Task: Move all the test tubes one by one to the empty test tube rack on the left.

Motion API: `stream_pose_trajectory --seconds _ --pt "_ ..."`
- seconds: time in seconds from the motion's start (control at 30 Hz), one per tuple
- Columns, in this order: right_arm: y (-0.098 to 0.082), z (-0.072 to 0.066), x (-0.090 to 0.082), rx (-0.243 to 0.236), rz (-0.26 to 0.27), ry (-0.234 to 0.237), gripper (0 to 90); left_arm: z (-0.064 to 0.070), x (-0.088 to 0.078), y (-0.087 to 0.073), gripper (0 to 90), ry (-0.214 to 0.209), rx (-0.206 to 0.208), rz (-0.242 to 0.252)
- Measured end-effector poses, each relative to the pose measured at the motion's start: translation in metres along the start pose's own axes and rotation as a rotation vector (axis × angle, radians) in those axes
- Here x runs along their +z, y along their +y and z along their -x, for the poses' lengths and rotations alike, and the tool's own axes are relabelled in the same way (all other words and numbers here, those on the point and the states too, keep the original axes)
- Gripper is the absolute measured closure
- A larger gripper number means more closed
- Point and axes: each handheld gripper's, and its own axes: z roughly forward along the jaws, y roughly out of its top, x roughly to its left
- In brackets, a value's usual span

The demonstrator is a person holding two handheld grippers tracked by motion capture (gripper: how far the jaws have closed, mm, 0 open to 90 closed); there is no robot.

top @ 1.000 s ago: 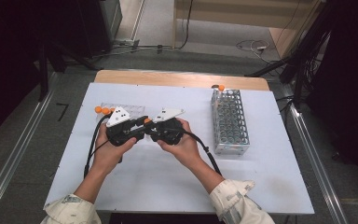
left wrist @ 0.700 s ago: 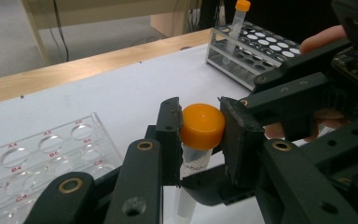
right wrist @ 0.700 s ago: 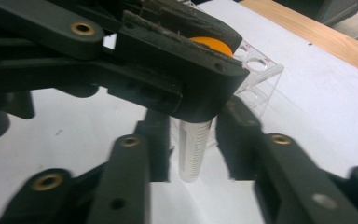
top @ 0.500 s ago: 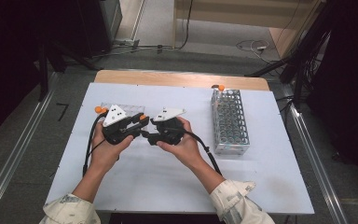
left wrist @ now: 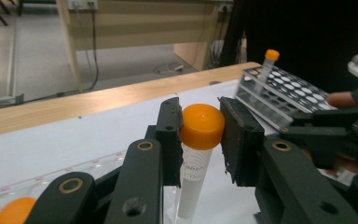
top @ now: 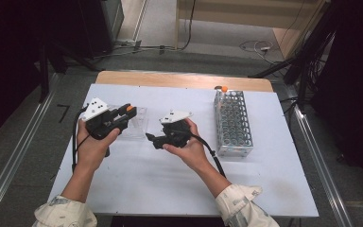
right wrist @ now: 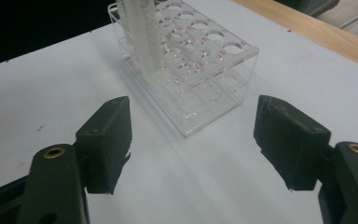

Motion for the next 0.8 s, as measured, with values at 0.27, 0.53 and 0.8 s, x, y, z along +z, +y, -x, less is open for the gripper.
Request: stream_pose_trajectory --seconds 0.27,0.53,0.8 --pt "-0.004 0.004 -0.003 0.01 -0.004 -0.007 26.7 -0.015 -0.002 0.003 71.1 0.059 -0.006 0.026" --pt "-0.005 0.006 -0.006 0.011 0.001 -0.017 26.8 -0.024 0.004 0.003 71.0 0.11 -0.009 0.026" --pt "-0.005 0.006 -0.008 0.017 0.006 -0.022 26.8 -0.027 0.01 -0.002 71.0 0.137 0.004 0.004"
